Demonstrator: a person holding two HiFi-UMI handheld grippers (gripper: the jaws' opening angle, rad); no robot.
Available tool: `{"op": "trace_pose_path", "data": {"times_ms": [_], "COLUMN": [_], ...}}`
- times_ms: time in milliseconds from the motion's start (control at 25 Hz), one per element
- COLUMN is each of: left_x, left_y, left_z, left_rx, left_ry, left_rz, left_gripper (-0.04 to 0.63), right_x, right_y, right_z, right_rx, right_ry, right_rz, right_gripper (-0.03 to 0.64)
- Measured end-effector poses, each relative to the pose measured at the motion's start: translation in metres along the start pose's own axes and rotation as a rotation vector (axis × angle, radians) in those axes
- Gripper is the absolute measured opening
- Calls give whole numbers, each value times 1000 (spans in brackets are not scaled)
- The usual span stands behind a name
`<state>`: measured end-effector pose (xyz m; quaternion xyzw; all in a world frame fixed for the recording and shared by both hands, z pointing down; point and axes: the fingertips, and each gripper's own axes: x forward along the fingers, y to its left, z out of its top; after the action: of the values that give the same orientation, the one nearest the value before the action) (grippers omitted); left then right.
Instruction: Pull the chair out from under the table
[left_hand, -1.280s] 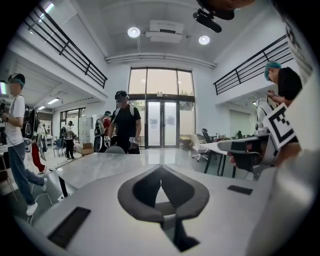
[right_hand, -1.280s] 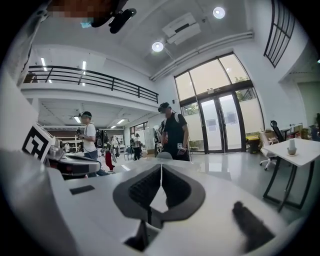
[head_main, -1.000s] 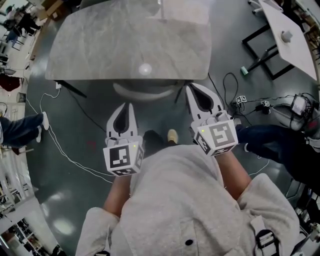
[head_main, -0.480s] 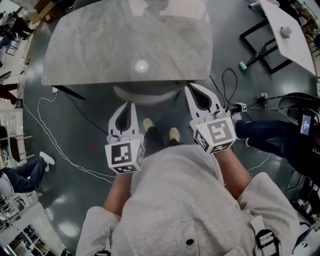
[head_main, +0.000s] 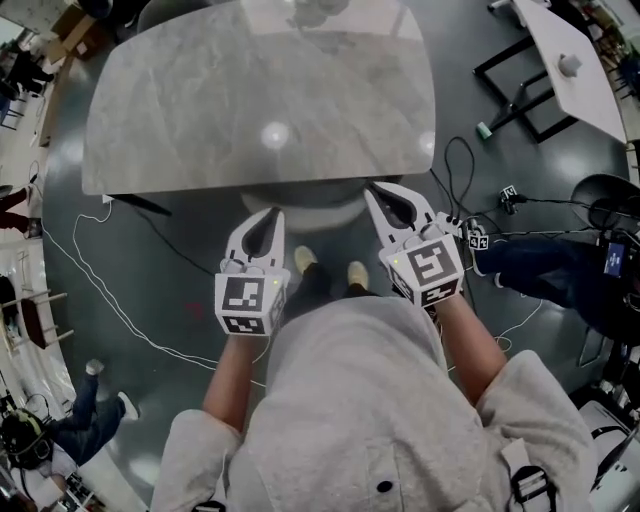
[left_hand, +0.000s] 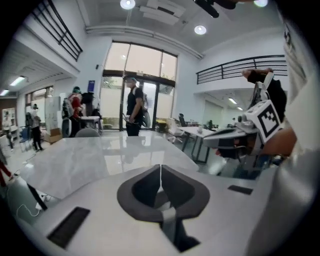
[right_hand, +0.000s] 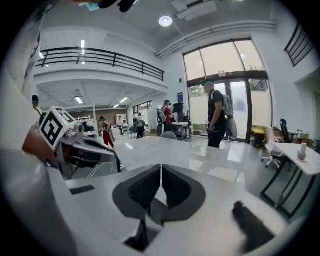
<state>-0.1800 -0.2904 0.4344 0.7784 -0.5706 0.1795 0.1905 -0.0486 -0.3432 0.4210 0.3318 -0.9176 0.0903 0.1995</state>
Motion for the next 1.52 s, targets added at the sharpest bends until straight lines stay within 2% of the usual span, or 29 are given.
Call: {"op": "trace_pose_path", "data": {"times_ms": [160, 240, 320, 400, 440, 480, 520, 640, 720, 960, 1120, 1280, 1400, 1520], "left_x": [22, 26, 29, 33, 36, 39, 43, 54, 61, 79, 87, 89, 94, 94], "left_y": [-9, -19, -29, -30, -26, -20, -13, 7, 11, 14, 26, 35, 30, 25], "left_z": [-37, -56, -74, -94, -106, -118, -131, -167, -181, -192, -196, -217, -233, -235], "left_rx": [128, 202, 259, 352, 413, 473, 531, 672, 718, 833, 1022, 973, 1053, 1085], "left_ry": [151, 209, 280, 362, 404, 450, 500, 632, 683, 750, 760, 837, 808, 774], "left_rz": [-249, -403, -560, -653, -679, -698, -711, -729, -759, -832, -835, -880, -861, -884], "left_gripper": [18, 33, 155, 215, 226, 240, 249, 253, 261, 270, 285, 291, 284, 260], "right_x": [29, 38, 43, 48, 52, 56, 60, 69, 77, 106, 110, 115, 114, 115], "right_y": [28, 40, 49, 58, 63, 68, 72, 81, 84, 85, 88, 95, 94, 93], "right_z": [-49, -81, -109, -131, -141, -150, -159, -191, -209, -249, -261, -260, -263, -263], "right_rx": [-70, -121, -164, -189, -199, -216, -241, -345, -396, -575, -637, -633, -642, -640], "right_ry": [200, 313, 414, 489, 522, 557, 595, 710, 766, 904, 945, 939, 922, 872], "right_rz": [176, 252, 320, 390, 427, 465, 502, 589, 614, 621, 654, 668, 660, 612], "right_gripper": [28, 28, 29, 42, 92, 150, 175, 204, 209, 209, 209, 209, 209, 207]}}
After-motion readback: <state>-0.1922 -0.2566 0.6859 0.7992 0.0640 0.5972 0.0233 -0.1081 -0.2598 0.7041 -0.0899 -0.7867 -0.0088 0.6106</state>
